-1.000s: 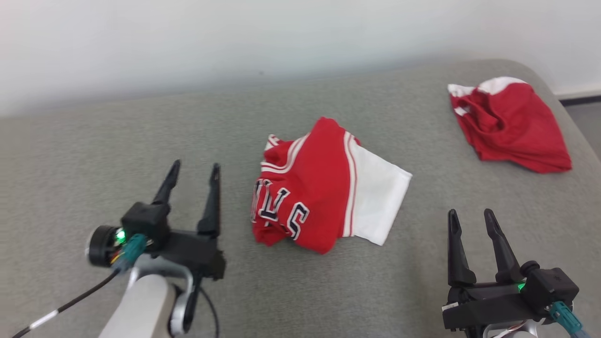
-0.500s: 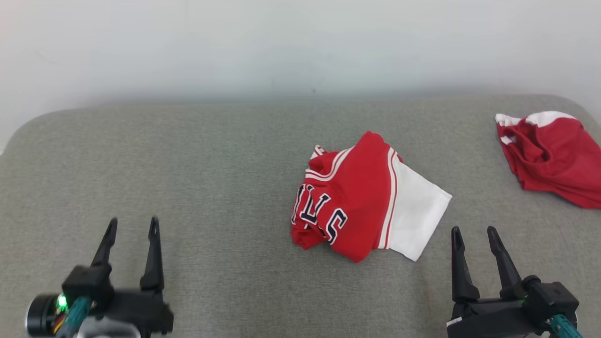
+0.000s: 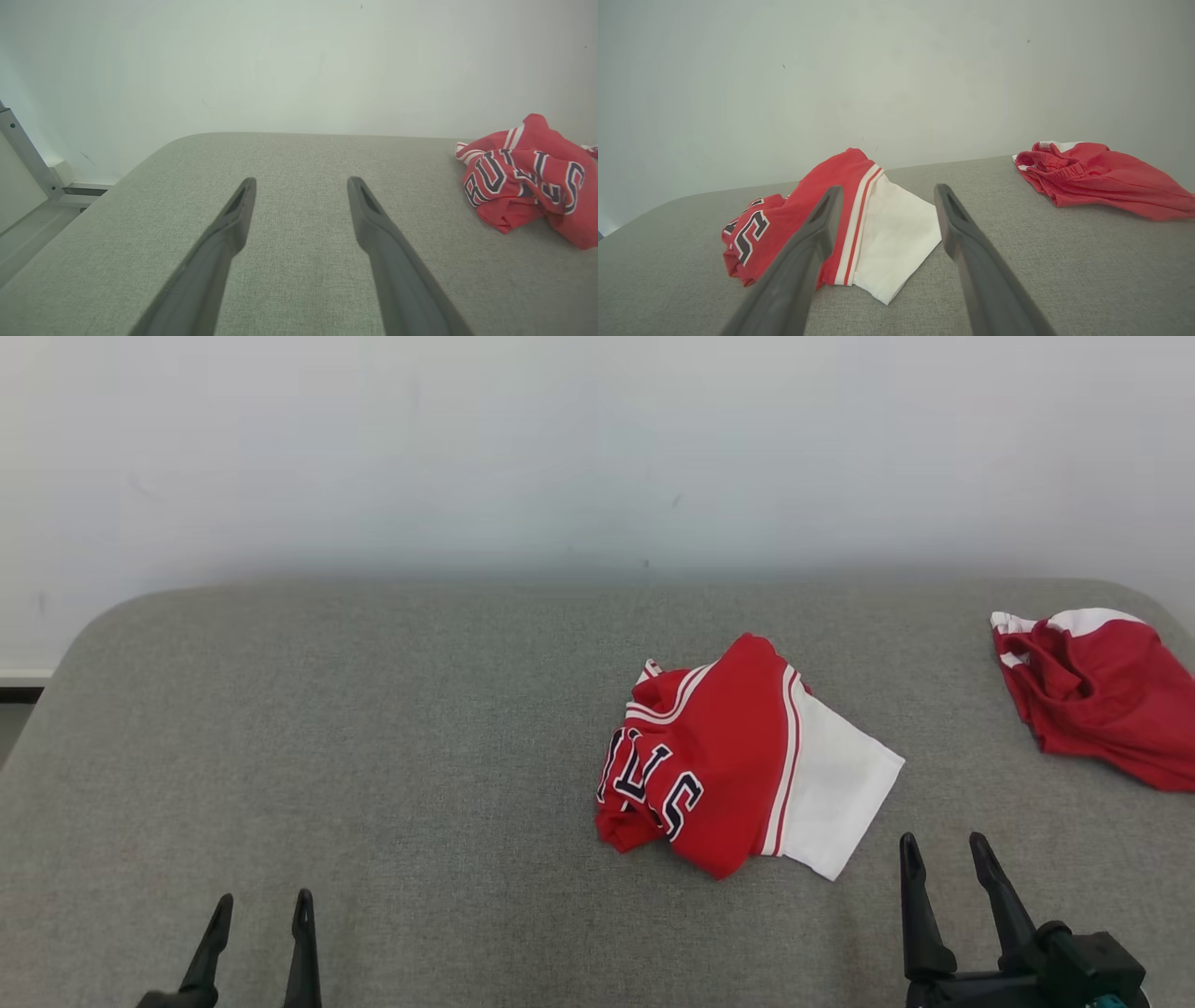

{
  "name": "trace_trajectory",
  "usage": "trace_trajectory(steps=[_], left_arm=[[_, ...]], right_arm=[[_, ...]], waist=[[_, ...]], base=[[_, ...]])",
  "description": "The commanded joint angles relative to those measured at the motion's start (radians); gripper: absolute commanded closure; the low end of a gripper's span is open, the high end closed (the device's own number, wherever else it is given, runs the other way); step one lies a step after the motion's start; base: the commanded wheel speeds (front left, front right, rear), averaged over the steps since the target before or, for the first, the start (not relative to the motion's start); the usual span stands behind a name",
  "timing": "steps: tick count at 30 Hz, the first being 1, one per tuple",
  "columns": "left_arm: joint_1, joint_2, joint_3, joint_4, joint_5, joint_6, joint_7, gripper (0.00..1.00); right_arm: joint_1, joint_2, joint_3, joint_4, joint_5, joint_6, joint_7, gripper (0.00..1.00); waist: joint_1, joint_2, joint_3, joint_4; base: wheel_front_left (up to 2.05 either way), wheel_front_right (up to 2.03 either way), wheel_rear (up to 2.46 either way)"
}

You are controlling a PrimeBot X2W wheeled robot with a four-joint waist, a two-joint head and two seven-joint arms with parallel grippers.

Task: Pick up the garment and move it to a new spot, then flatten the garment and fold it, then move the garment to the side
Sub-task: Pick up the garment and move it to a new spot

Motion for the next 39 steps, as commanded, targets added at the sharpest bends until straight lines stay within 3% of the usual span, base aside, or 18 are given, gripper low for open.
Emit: trace_trajectory(steps=[1,7,27,39], left_arm=[[0.014,0.0,0.001,-0.008,-0.003,0.002,-0.008,0.0],[0.062,-0.018,0.019,-0.043,0.003,0.004,-0.01,0.0],[0.104,-0.045,0.047,-0.034,0.05,-0.062,-0.01,0.0],[0.099,-0.064,0.062,-0.02,0.069,-0.076,-0.01,0.0]], right_arm=[[0.012,-0.002,0.002,0.0,-0.002,-0.003,0.0,0.0],[0.038,0.001,-0.001,0.007,-0.005,-0.003,0.0,0.0],[0.063,0.0,0.004,0.042,-0.008,-0.003,0.0,0.0],[0.058,-0.005,0.003,0.054,-0.009,-0.003,0.0,0.0]], waist=[[0.0001,0.0,-0.006,-0.003],[0.0001,0.0,-0.019,-0.009],[0.0001,0.0,-0.028,-0.017],[0.0001,0.0,-0.026,-0.014]], base=[[0.0,0.0,0.0],[0.0,0.0,0.0],[0.0,0.0,0.0],[0.0,0.0,0.0]])
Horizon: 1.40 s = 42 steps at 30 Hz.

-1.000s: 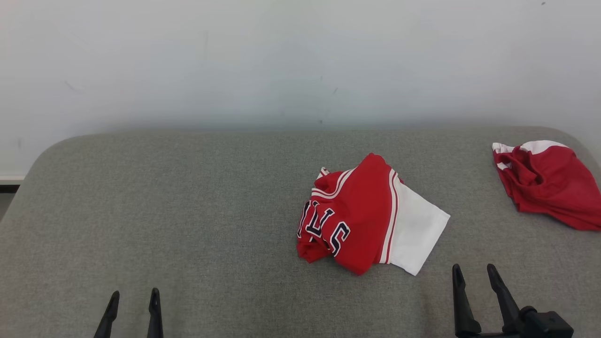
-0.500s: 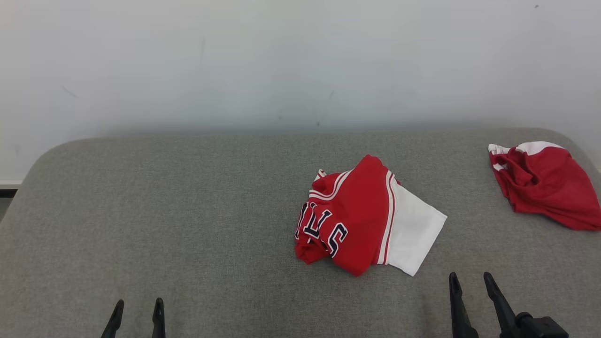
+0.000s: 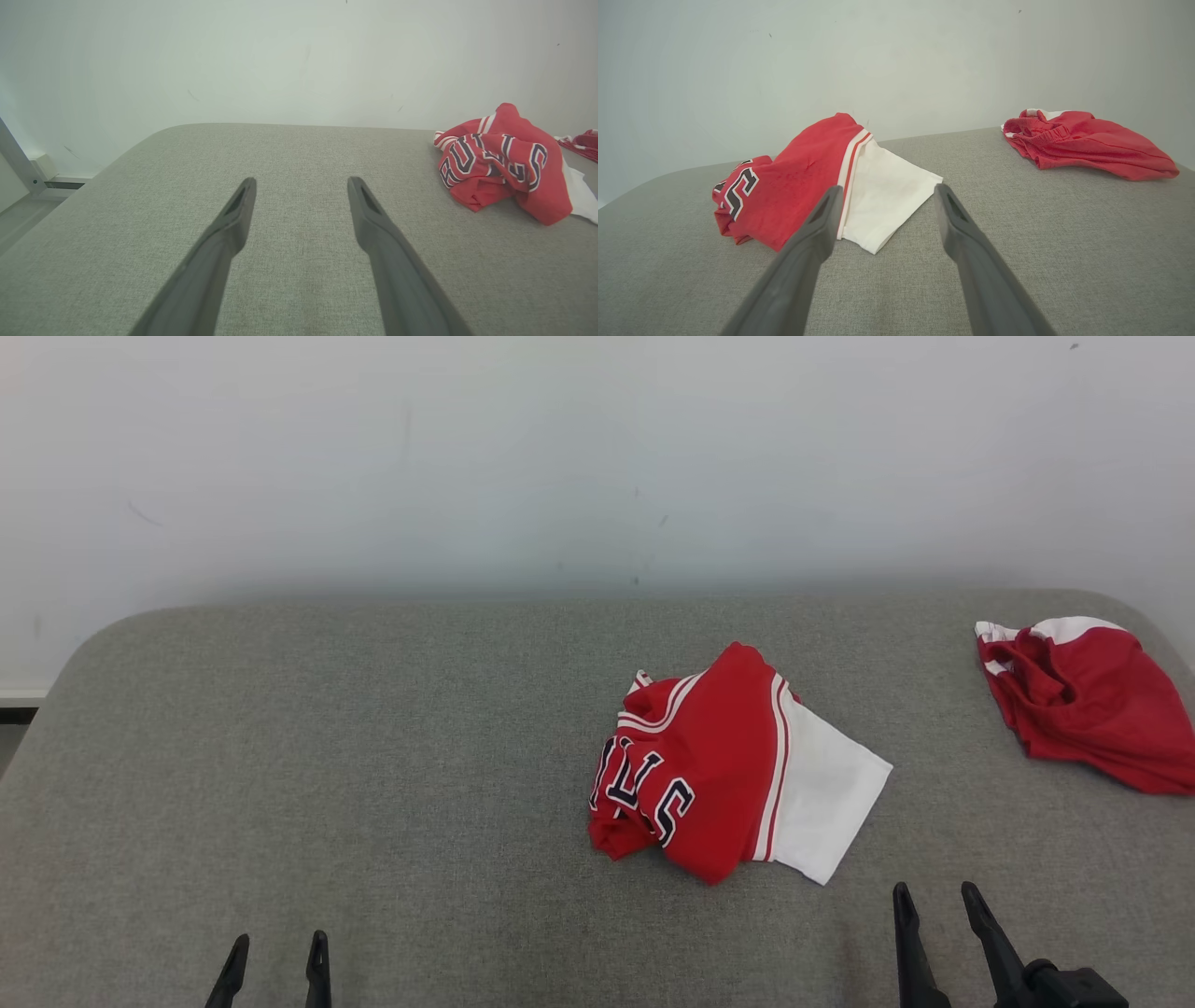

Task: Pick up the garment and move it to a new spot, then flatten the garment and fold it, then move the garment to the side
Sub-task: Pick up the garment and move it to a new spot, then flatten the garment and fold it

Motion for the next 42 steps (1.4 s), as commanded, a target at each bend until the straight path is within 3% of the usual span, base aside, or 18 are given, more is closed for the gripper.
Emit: trace_trajectory(steps=[1,27,34,42], left_arm=[[0.004,-0.004,0.004,0.003,0.005,-0.004,-0.003,0.0],[0.006,-0.027,0.027,0.01,0.032,-0.014,-0.003,0.0],[-0.011,-0.038,0.021,0.016,0.042,-0.02,-0.003,0.0],[-0.053,-0.054,-0.002,0.021,0.055,-0.031,-0.003,0.0]], right_arm=[[0.004,-0.003,0.0,0.002,-0.003,-0.003,0.0,0.0],[-0.014,-0.002,-0.005,0.013,-0.002,-0.003,0.0,0.0],[-0.121,-0.043,0.035,0.064,-0.011,-0.003,0.007,0.0],[-0.368,-0.133,0.086,0.216,0.009,-0.003,0.075,0.0]], waist=[[0.0,0.0,0.0,0.0],[0.0,0.0,0.006,0.007],[0.0,0.0,0.02,0.026],[0.0,0.0,0.076,0.076]], base=[[0.0,0.0,0.0],[0.0,0.0,0.0],[0.0,0.0,0.0],[0.0,0.0,0.0]])
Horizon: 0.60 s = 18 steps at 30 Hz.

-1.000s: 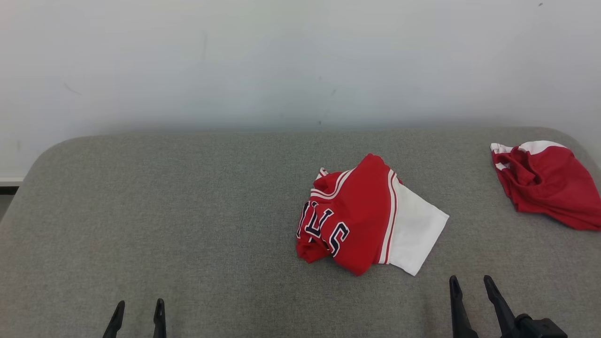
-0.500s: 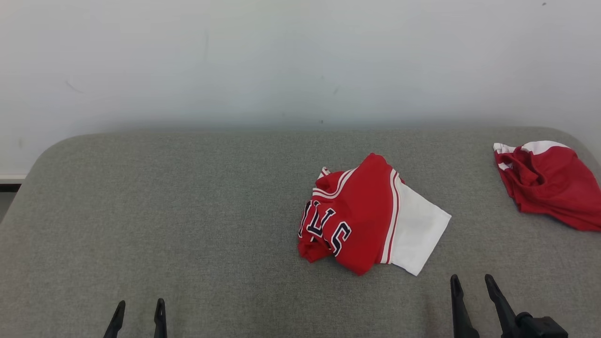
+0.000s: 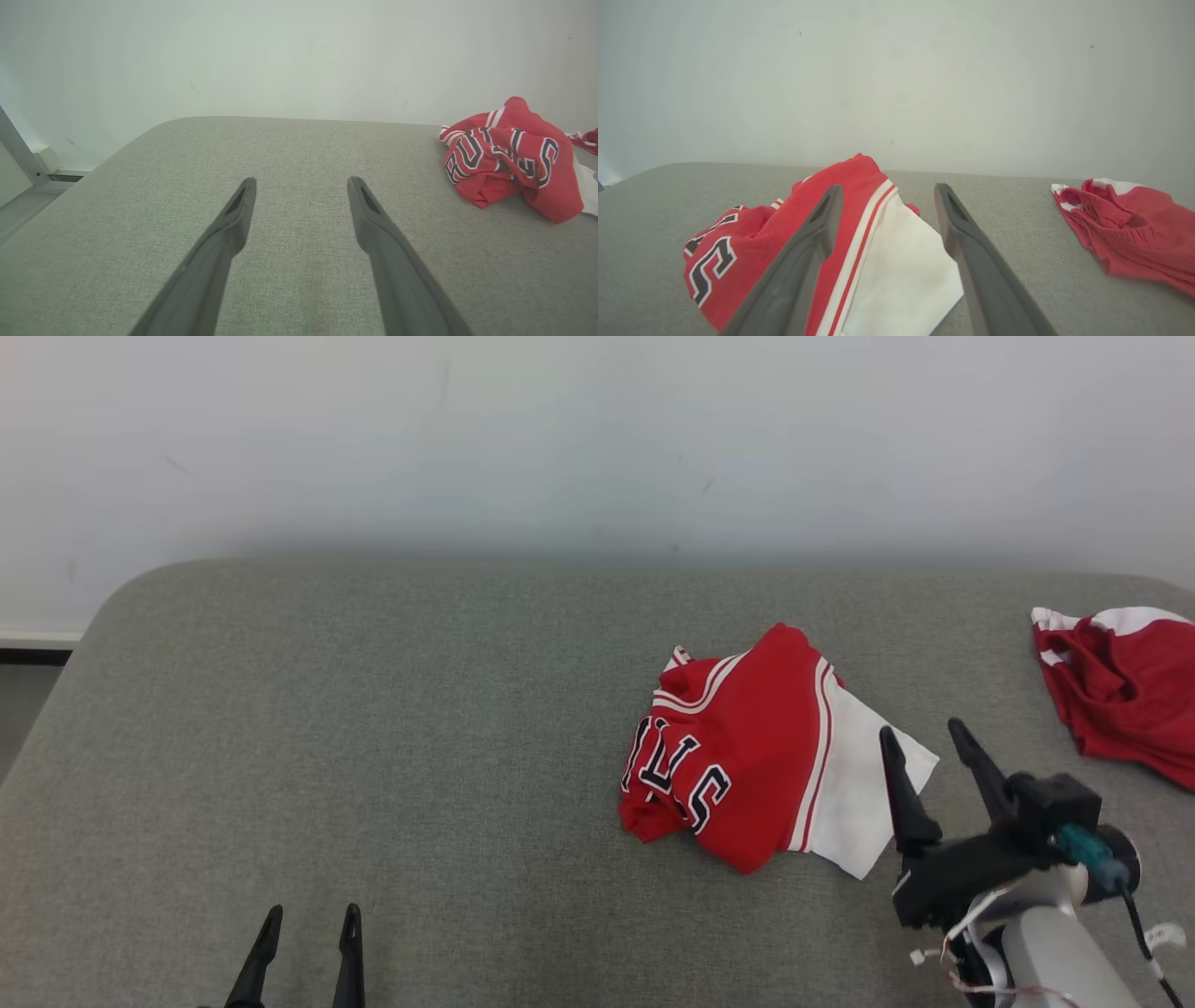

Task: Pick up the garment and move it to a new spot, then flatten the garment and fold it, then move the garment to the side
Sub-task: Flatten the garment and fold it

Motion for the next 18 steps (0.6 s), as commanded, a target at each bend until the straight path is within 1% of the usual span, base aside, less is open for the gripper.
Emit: trace_trajectory(steps=[1,2,4,11,18], left_arm=[[-0.021,-0.006,-0.003,0.007,0.003,-0.008,-0.003,0.0],[-0.021,-0.006,-0.003,0.007,0.003,-0.008,-0.003,0.0],[-0.039,-0.012,-0.006,0.015,0.007,-0.016,-0.003,0.0],[-0.089,-0.041,-0.014,0.037,0.025,-0.033,-0.003,0.0],[-0.118,-0.064,-0.009,0.044,0.046,-0.048,-0.003,0.0]], right_arm=[[-0.053,-0.017,0.008,0.038,0.008,-0.003,0.01,0.0],[-0.053,-0.017,0.008,0.038,0.008,-0.003,0.01,0.0],[-0.112,-0.038,0.01,0.092,0.019,-0.003,0.021,0.0],[-0.279,-0.126,0.018,0.317,0.029,-0.003,0.044,0.0],[-0.364,-0.19,0.021,0.528,0.041,-0.003,0.036,0.0]], waist=[[-0.0002,0.0,0.036,0.033],[-0.0002,0.0,0.036,0.033],[-0.0002,0.0,0.053,0.049],[-0.0002,0.0,0.11,0.103],[-0.0002,0.0,0.156,0.139]], base=[[0.0,0.0,0.0],[0.0,0.0,0.0],[0.0,0.0,0.0],[0.0,0.0,0.0],[0.0,0.0,0.0]])
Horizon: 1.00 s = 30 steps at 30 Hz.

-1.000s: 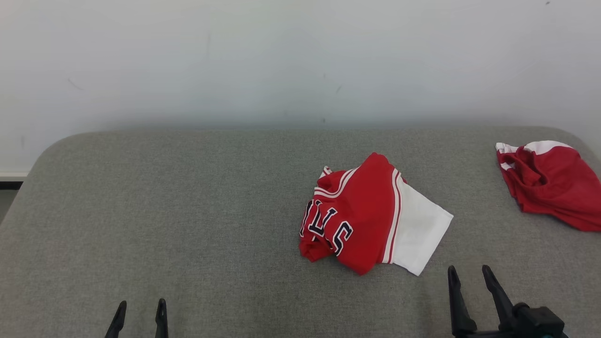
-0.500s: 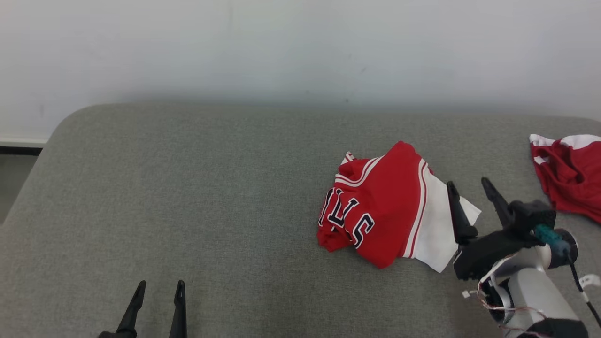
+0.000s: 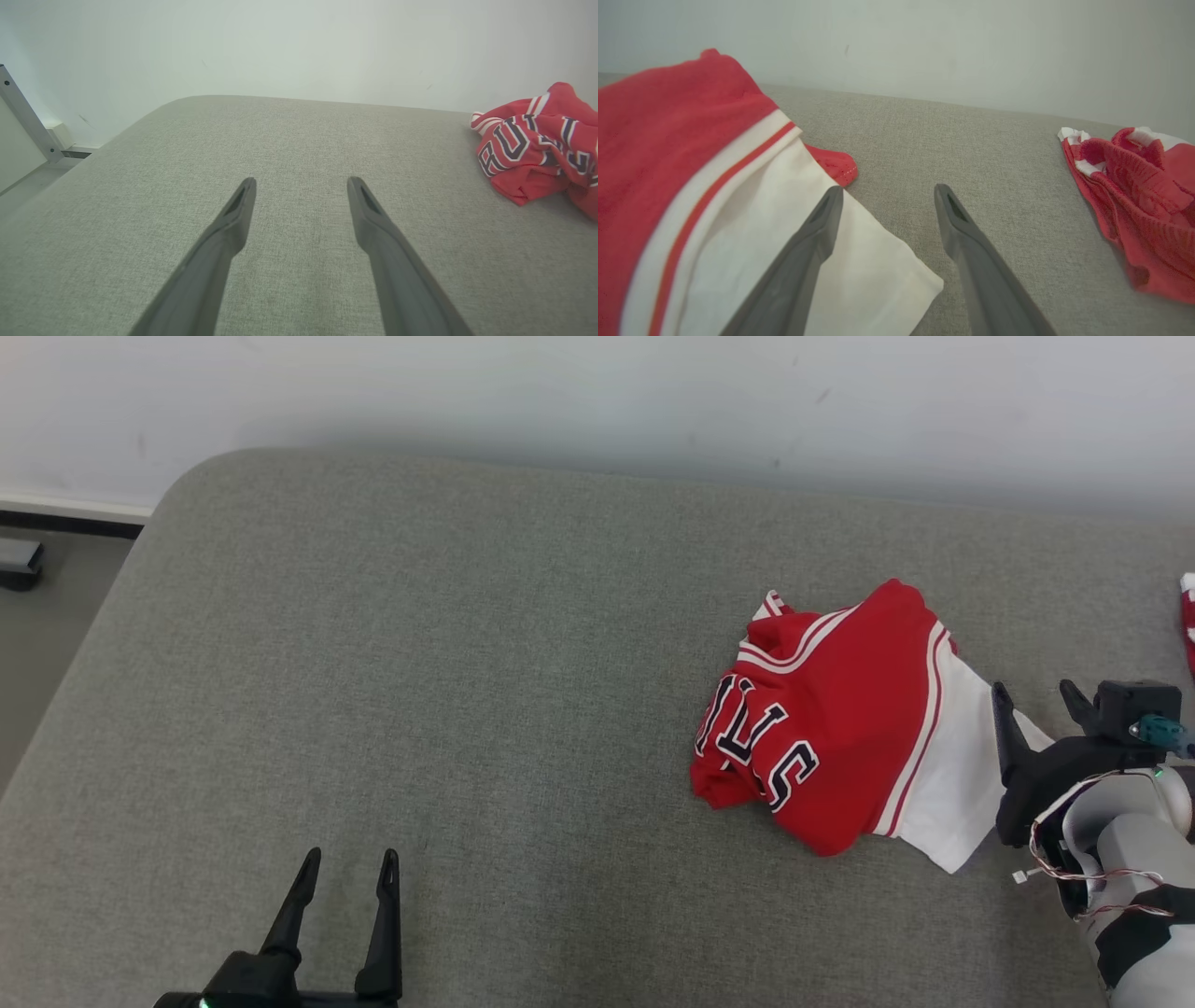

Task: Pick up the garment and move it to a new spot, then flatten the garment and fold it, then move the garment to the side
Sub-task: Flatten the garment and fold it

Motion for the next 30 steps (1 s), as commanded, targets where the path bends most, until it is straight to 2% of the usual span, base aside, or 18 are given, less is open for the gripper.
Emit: trace_trajectory(steps=[1,8,9,10,11,16,21,24,30], left_arm=[[-0.011,-0.005,0.002,0.0,0.011,-0.005,-0.003,0.0],[-0.024,-0.013,0.023,0.003,0.024,-0.014,-0.003,0.0],[-0.023,-0.014,0.026,0.005,0.024,-0.014,-0.003,0.0],[-0.021,-0.016,0.031,0.007,0.026,-0.014,-0.003,0.0],[-0.02,-0.019,0.034,0.008,0.028,-0.014,-0.003,0.0],[-0.014,-0.025,0.052,0.018,0.031,-0.026,-0.003,0.0],[0.016,-0.034,0.064,0.014,0.04,-0.022,-0.003,0.0],[0.038,-0.035,0.073,0.015,0.04,-0.024,-0.003,0.0],[0.072,-0.03,0.096,0.007,0.042,-0.028,-0.003,0.0]], right_arm=[[-0.011,-0.005,-0.001,0.019,0.011,-0.003,-0.009,0.0],[-0.041,-0.008,0.018,0.168,0.027,-0.003,-0.023,0.0],[-0.042,-0.004,0.021,0.185,0.032,-0.003,-0.017,0.31],[-0.041,0.006,0.03,0.198,0.037,-0.003,-0.014,0.76],[-0.04,0.011,0.036,0.207,0.045,-0.003,-0.017,1.0],[-0.039,0.02,0.065,0.199,0.079,-0.003,-0.07,1.0],[-0.006,0.038,0.096,0.114,0.135,-0.003,-0.107,1.0],[0.043,0.043,0.13,0.002,0.161,-0.003,-0.113,1.0],[0.215,0.043,0.142,-0.318,0.2,-0.003,-0.114,1.0]], waist=[[-0.0002,-0.0001,0.028,0.024],[-0.0002,-0.0001,0.048,0.025],[-0.0002,-0.0001,0.048,0.022],[-0.0002,-0.0001,0.046,0.017],[-0.0002,-0.0001,0.044,0.013],[-0.0002,-0.0001,0.019,-0.015],[-0.0002,-0.0001,-0.028,-0.051],[-0.0002,-0.0001,-0.057,-0.081],[-0.0002,-0.0001,-0.095,-0.144]], base=[[0.0,0.0,0.0],[0.0,0.0,0.0],[0.0,0.0,0.0],[0.0,0.0,0.0],[0.0,0.0,0.0],[0.0,0.0,0.0],[0.0,0.0,0.0],[0.0,0.0,0.0],[0.0,0.0,0.0]])
